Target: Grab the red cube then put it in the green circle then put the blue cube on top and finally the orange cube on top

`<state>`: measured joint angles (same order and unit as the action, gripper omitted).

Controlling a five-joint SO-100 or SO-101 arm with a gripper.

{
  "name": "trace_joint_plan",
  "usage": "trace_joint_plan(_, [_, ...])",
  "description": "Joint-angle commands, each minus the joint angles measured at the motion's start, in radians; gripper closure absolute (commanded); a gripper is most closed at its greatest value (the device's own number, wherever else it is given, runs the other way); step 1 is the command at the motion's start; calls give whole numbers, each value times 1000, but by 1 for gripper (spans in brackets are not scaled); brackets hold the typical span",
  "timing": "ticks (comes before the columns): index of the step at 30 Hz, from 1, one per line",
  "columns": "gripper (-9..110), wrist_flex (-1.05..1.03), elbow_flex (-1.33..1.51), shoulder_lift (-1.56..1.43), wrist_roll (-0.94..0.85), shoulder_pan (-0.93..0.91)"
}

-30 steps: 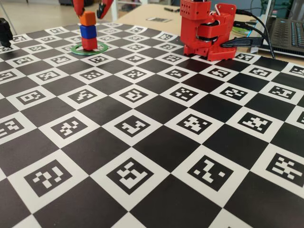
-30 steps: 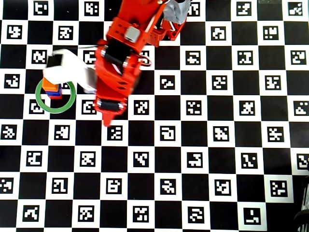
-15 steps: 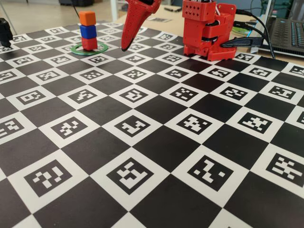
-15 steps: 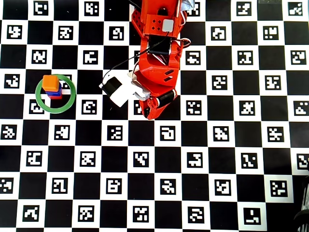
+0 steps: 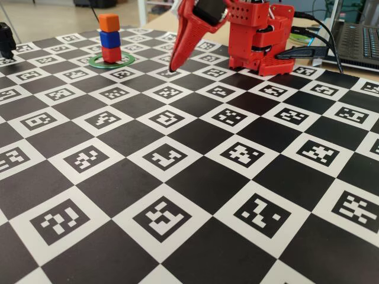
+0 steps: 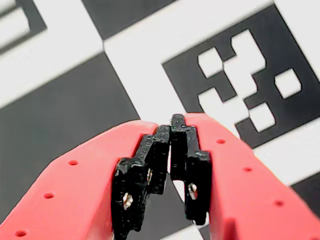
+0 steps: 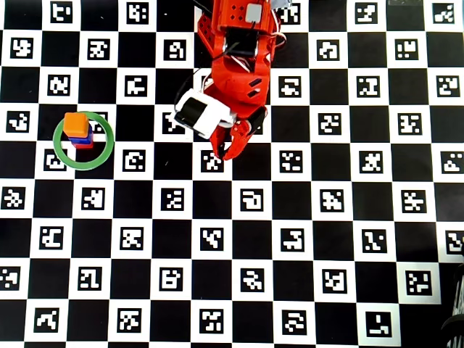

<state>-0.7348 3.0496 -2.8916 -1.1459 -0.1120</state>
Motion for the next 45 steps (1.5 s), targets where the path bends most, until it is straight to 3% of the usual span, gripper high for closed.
trace_joint_plan(1, [107,-69,32,-137,-44,28])
trace_joint_plan(6, [107,-190,117,-298,-147,80])
trace_joint_plan(20, [107,-574,120,-468,-178,106])
trace_joint_plan(45, [106,-617,120,-468,-229,104])
